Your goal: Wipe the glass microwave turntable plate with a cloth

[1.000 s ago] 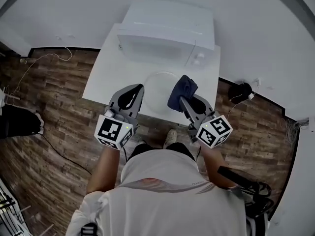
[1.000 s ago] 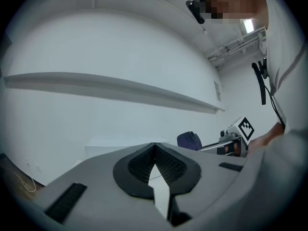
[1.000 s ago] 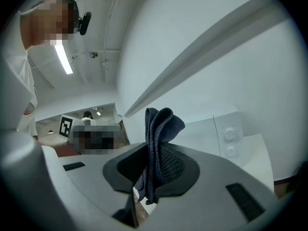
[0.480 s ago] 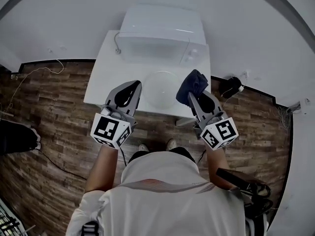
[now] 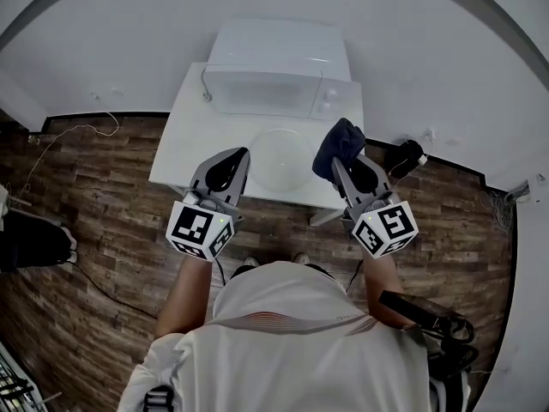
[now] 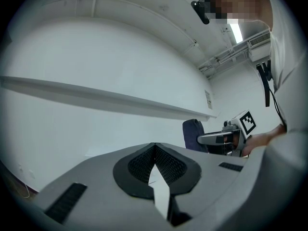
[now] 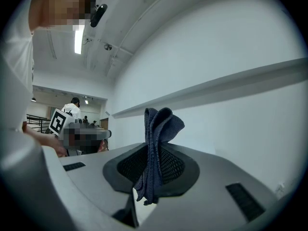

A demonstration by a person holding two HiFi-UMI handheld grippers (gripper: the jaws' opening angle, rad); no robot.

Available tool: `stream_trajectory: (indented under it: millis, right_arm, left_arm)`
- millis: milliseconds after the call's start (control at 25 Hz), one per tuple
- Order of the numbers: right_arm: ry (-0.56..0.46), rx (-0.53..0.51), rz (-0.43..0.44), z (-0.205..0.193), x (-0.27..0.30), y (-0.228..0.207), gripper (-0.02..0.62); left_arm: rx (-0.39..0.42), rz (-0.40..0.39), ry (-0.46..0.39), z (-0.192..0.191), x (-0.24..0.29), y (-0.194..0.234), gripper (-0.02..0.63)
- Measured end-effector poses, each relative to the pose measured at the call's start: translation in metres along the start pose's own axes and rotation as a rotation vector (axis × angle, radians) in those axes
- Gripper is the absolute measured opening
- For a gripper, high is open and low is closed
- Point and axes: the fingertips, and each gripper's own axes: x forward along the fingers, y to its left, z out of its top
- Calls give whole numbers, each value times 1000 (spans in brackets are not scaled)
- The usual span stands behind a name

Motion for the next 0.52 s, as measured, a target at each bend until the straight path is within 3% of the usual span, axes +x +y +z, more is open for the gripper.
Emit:
stream_trajectory:
  millis: [520]
  right_arm:
    - [17, 22, 21, -9, -5, 6, 61]
  left_arm:
    - [8, 9, 28, -6, -6, -8, 10]
